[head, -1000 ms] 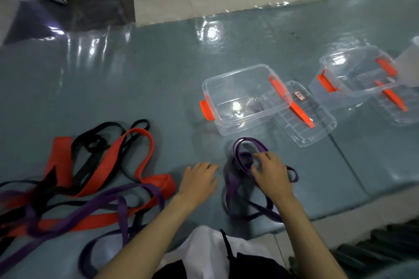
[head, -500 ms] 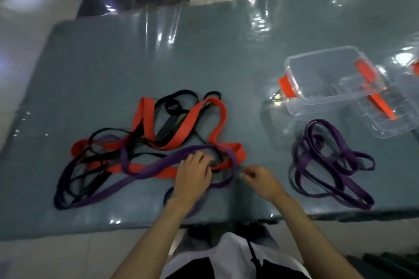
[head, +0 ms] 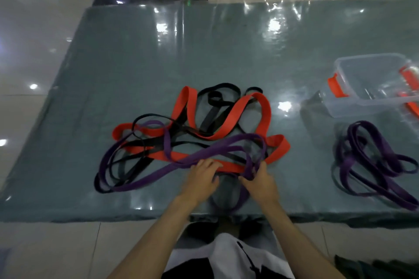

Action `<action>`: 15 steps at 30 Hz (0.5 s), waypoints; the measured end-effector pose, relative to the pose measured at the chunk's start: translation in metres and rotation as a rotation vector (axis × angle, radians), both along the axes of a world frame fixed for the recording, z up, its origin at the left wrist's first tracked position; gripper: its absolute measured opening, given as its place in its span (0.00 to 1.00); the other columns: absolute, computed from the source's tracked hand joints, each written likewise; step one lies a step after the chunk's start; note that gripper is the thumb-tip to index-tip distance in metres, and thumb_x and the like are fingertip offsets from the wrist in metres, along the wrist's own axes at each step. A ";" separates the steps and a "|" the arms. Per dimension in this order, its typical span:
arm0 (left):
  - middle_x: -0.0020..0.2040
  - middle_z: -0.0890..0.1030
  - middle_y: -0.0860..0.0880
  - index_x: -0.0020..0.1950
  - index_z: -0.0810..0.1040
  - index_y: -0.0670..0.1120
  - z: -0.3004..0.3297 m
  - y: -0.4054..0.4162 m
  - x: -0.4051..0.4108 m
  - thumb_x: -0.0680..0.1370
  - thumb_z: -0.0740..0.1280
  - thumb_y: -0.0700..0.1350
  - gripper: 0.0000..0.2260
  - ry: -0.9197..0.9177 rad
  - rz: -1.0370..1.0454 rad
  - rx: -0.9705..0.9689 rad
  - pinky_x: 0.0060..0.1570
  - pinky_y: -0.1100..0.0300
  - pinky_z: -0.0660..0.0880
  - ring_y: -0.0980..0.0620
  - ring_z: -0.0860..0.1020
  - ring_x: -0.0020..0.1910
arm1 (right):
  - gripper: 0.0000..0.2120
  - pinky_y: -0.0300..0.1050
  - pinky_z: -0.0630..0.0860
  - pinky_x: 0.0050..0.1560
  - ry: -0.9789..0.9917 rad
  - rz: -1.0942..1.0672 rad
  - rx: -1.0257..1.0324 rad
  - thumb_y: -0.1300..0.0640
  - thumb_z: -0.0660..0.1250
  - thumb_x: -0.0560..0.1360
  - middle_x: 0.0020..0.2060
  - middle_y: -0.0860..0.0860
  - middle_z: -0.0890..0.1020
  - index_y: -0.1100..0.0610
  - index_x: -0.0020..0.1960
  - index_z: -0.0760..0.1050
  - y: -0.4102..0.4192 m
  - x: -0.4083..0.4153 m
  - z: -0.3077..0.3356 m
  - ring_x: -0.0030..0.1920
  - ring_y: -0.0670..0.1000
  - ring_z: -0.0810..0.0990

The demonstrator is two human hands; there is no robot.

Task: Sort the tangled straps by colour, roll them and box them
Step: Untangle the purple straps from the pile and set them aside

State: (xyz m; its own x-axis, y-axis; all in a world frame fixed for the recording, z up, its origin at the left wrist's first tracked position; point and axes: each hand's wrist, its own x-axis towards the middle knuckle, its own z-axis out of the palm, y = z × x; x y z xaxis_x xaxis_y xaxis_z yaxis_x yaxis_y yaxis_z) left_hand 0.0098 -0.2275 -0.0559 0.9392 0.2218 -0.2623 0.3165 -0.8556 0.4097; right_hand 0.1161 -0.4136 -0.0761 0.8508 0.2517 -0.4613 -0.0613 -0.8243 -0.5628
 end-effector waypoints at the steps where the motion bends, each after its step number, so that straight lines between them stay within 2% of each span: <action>1: 0.70 0.76 0.51 0.73 0.75 0.51 -0.001 0.009 -0.004 0.81 0.67 0.45 0.20 -0.012 0.014 0.020 0.65 0.50 0.70 0.47 0.72 0.70 | 0.27 0.56 0.80 0.48 -0.023 -0.003 -0.012 0.51 0.80 0.73 0.53 0.61 0.86 0.58 0.62 0.68 0.004 -0.006 -0.001 0.54 0.65 0.85; 5: 0.68 0.77 0.50 0.74 0.75 0.50 -0.006 0.050 -0.021 0.78 0.70 0.42 0.23 -0.043 0.038 0.060 0.65 0.51 0.69 0.46 0.74 0.69 | 0.21 0.53 0.77 0.42 -0.084 -0.008 0.002 0.55 0.77 0.73 0.48 0.60 0.85 0.57 0.59 0.70 0.014 -0.020 0.002 0.48 0.65 0.84; 7: 0.69 0.76 0.50 0.76 0.72 0.51 -0.009 0.071 -0.029 0.77 0.71 0.43 0.27 0.000 0.064 0.106 0.70 0.51 0.66 0.46 0.73 0.70 | 0.21 0.51 0.75 0.42 -0.103 -0.059 0.082 0.56 0.77 0.73 0.46 0.57 0.84 0.57 0.59 0.70 0.019 -0.020 0.010 0.47 0.63 0.84; 9: 0.72 0.74 0.50 0.79 0.67 0.52 -0.013 0.087 -0.039 0.77 0.71 0.44 0.31 0.083 0.091 0.151 0.76 0.50 0.62 0.48 0.70 0.74 | 0.18 0.48 0.73 0.43 -0.139 -0.101 0.182 0.57 0.76 0.73 0.43 0.51 0.82 0.56 0.58 0.72 0.024 -0.014 0.025 0.44 0.59 0.82; 11: 0.75 0.71 0.51 0.79 0.66 0.53 -0.016 0.101 -0.049 0.77 0.71 0.44 0.31 0.164 0.104 0.196 0.77 0.46 0.58 0.50 0.67 0.77 | 0.13 0.47 0.73 0.40 -0.192 -0.129 0.294 0.58 0.75 0.74 0.39 0.48 0.80 0.54 0.52 0.72 0.028 -0.005 0.041 0.39 0.48 0.80; 12: 0.76 0.70 0.51 0.79 0.66 0.53 -0.018 0.106 -0.054 0.77 0.71 0.44 0.31 0.191 0.095 0.219 0.77 0.44 0.58 0.50 0.66 0.78 | 0.12 0.43 0.73 0.39 -0.221 -0.133 0.340 0.59 0.75 0.74 0.38 0.48 0.79 0.53 0.49 0.72 0.031 0.001 0.049 0.37 0.43 0.78; 13: 0.77 0.69 0.51 0.79 0.66 0.52 -0.019 0.110 -0.058 0.77 0.70 0.43 0.30 0.202 0.070 0.244 0.77 0.42 0.57 0.50 0.65 0.78 | 0.10 0.40 0.74 0.38 -0.247 -0.128 0.377 0.60 0.74 0.74 0.37 0.49 0.79 0.53 0.48 0.73 0.035 0.007 0.056 0.36 0.42 0.77; 15: 0.78 0.68 0.52 0.79 0.68 0.52 -0.020 0.115 -0.066 0.77 0.70 0.43 0.30 0.201 0.003 0.296 0.76 0.42 0.59 0.49 0.66 0.78 | 0.08 0.40 0.75 0.39 -0.276 -0.096 0.434 0.61 0.74 0.75 0.37 0.52 0.80 0.55 0.48 0.75 0.042 0.018 0.069 0.35 0.43 0.76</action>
State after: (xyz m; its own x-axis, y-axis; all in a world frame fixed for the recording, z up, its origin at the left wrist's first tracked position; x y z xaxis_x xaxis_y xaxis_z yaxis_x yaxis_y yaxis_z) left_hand -0.0562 -0.1124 -0.0758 0.8746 0.3183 -0.3658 0.3681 -0.9269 0.0736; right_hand 0.1341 -0.3712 -0.0074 0.9545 0.2853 -0.0873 0.0739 -0.5096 -0.8573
